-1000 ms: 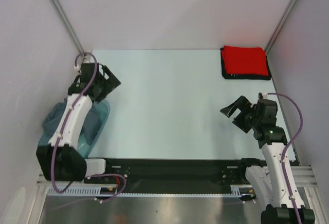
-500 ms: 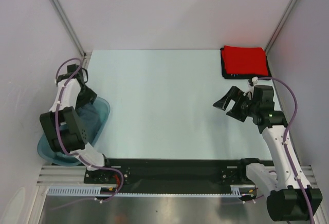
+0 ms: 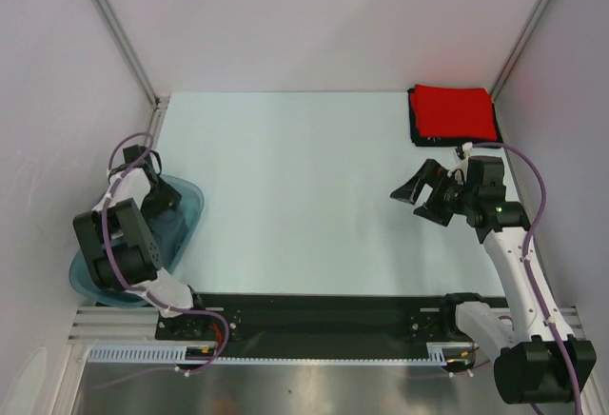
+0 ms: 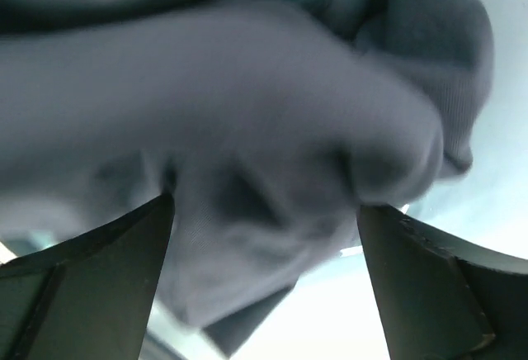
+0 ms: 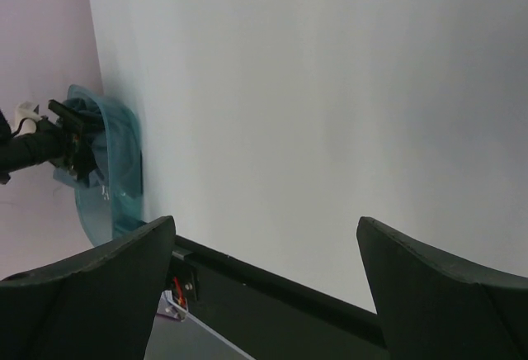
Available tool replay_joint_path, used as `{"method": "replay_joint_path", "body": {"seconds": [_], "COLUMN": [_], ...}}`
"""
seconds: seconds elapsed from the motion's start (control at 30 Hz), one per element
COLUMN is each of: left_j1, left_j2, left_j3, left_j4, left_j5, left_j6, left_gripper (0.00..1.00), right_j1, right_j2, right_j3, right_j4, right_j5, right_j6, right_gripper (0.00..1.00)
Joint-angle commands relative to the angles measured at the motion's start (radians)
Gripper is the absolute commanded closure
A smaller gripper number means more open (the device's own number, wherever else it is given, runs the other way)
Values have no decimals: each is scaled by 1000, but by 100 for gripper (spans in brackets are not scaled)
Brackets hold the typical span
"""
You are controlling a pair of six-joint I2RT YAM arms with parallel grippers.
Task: Fold and stack the t-shirts
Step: Grab the tshirt from the pile
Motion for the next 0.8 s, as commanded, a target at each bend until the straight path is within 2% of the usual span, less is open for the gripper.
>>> {"method": "replay_joint_path", "body": {"seconds": [0.0,0.03,0.07,0.1,0.13,0.17,0.2,0.23,0.3,0.5,0.57,0.7,0.77], "left_j1": [13,13,13,13,13,10,6,-5,-19,-66,-140,-188,-220], "left_j2": [51,50,43,15,-7,-33,-114,-156,-290,-542,-558,-589,-540], "left_j3": [2,2,4,7,11,24,27,33,47,203,341,500,600], "left_j4": [118,122,118,112,97,75,64,46,24,-112,-178,-131,-66], "left_j5": [46,38,38,41,46,72,83,102,109,164,135,271,433], "left_j6": [48,51,50,50,48,45,38,32,6,-57,-68,-129,-160], "left_gripper": [9,24,33,40,54,61,68,84,99,100,100,100,100], "right_j1": [11,14,15,23,26,32,46,55,81,150,170,176,175], "right_j2": [-16,-15,-12,-12,-10,-4,-1,2,10,42,45,44,34], "right_j3": [12,13,13,12,7,7,9,10,16,21,16,-2,-8], "right_j4": [5,6,6,9,20,23,25,25,25,43,45,42,38], "right_j5": [-52,-63,-73,-99,-116,-127,-139,-144,-143,-138,-139,-153,-156], "right_j6": [6,1,-3,-6,-9,-10,-13,-14,-17,-10,-6,3,6], "right_gripper": [0,1,4,13,19,24,29,32,34,35,35,35,34]}}
